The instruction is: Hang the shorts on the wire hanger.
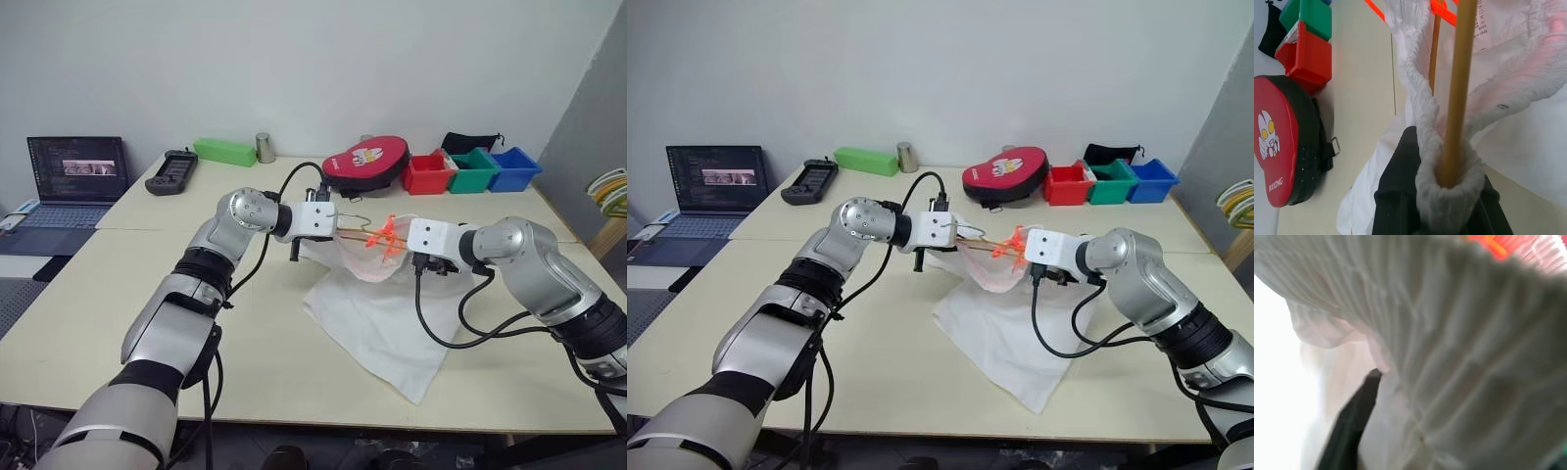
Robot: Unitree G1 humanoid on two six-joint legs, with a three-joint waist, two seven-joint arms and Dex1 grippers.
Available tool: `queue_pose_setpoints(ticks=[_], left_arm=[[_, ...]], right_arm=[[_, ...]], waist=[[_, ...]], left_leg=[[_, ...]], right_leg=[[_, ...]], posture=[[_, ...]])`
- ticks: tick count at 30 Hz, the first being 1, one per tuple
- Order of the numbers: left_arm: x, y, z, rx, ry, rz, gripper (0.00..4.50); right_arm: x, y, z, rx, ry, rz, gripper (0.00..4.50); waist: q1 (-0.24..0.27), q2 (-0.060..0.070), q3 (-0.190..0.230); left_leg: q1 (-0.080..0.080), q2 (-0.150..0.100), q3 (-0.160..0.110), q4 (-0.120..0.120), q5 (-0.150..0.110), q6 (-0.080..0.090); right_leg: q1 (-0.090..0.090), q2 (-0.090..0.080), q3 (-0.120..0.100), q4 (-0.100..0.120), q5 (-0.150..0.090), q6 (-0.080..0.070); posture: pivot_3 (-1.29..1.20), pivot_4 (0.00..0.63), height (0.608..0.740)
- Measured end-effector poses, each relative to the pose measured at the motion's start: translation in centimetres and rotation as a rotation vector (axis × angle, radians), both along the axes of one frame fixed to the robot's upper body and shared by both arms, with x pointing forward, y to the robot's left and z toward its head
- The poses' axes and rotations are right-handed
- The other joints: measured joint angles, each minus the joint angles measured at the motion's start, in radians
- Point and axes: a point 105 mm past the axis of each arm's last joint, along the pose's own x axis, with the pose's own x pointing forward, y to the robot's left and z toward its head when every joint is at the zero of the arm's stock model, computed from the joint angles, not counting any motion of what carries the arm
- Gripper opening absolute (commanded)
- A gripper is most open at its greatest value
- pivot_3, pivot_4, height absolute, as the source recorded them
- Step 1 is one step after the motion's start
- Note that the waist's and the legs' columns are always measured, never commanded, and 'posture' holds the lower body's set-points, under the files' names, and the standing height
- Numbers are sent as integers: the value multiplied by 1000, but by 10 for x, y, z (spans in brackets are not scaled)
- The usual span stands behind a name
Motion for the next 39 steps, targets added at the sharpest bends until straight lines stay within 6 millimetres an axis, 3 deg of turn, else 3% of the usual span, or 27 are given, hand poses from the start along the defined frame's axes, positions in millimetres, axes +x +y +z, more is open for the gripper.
queue_pose_setpoints(ticks=[7, 13, 15, 21, 29, 34, 39], left_arm=[[0, -3, 0, -8, -3, -2, 38], [0, -5, 0, -10, -3, -6, 38], [0, -6, 0, -13, -7, -8, 686], [1, -8, 12, -63, -38, -17, 1607], [-2, 2, 26, -162, -17, -47, 3437], [-8, 18, 41, -222, 13, -83, 4452], [-15, 25, 60, -309, 57, -110, 4486]], right_arm=[[0, -3, 1, -37, -20, 9, 66], [1, -6, 2, -50, -41, 10, 29], [1, -7, 2, -47, -43, 5, 0], [1, -12, -2, -14, -33, -39, 0], [-8, -1, 10, 118, -39, -64, 0], [-21, -5, 6, 225, -7, -108, 0], [-35, -19, -10, 308, 62, -207, 0]], waist=[[-1, 0, 0], [-1, 0, 0], [-1, 0, 0], [-1, 0, 0], [-3, 0, 0], [-3, 0, 0], [-4, 0, 0]], left_leg=[[0, 0, 0, 0, 0, 0], [0, 0, 0, 0, 0, 0], [0, 0, 0, 0, 0, 0], [0, 0, 0, 0, 0, 0], [0, 0, 0, 0, 0, 0], [0, 0, 0, 0, 0, 0], [0, 0, 0, 1, 0, 0]], right_leg=[[0, 0, 0, 0, 0, 0], [0, 0, 0, 0, 0, 0], [0, 0, 0, 0, 0, 0], [0, 0, 0, 0, 0, 0], [0, 0, 0, 1, 0, 0], [0, 0, 0, 1, 0, 0], [0, 0, 0, 1, 0, 0]], posture=[[163, 0, 740], [165, 0, 740], [165, 0, 740], [158, 0, 740], [148, 0, 740], [146, 0, 740], [135, 0, 740]])
